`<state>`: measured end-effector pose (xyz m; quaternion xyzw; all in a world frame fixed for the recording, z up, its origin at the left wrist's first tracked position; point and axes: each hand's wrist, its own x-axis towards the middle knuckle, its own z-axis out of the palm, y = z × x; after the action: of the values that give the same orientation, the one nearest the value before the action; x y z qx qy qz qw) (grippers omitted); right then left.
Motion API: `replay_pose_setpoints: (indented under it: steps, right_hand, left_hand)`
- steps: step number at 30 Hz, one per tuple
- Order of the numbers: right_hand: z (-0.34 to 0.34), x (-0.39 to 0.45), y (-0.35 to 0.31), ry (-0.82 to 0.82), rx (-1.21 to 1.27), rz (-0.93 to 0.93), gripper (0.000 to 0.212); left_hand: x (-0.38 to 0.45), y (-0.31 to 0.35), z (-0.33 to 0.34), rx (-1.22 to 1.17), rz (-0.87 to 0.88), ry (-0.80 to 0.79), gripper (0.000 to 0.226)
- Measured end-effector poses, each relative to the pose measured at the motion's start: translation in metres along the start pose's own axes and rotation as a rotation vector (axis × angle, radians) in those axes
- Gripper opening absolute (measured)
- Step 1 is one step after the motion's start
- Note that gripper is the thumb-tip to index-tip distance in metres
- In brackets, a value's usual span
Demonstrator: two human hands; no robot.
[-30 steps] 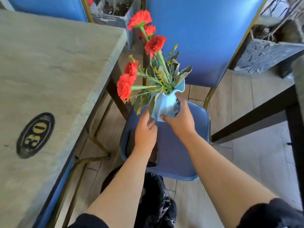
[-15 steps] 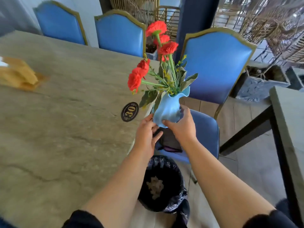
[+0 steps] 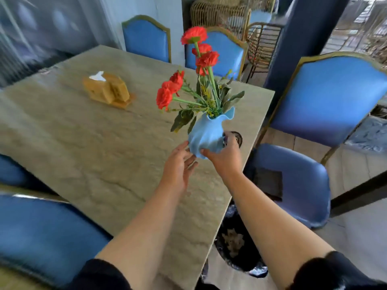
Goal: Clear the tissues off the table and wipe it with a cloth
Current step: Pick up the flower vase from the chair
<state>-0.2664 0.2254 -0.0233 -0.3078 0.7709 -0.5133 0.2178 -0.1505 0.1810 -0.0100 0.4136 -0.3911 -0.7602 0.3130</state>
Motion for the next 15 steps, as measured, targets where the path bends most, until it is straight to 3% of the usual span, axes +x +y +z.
replay_pose_setpoints:
  steps: [8, 15]
  right_hand:
    - [0.117, 0.06, -0.017, -0.052, 0.003, -0.024, 0.079]
    - [0.194, 0.105, -0.021, -0.089, -0.033, -0.002, 0.081]
  left_hand:
    - [0.088, 0.036, -0.077, 0.084, 0.1, 0.07, 0.048]
    - [0.149, 0.056, -0.134, 0.198, 0.101, 0.096, 0.045]
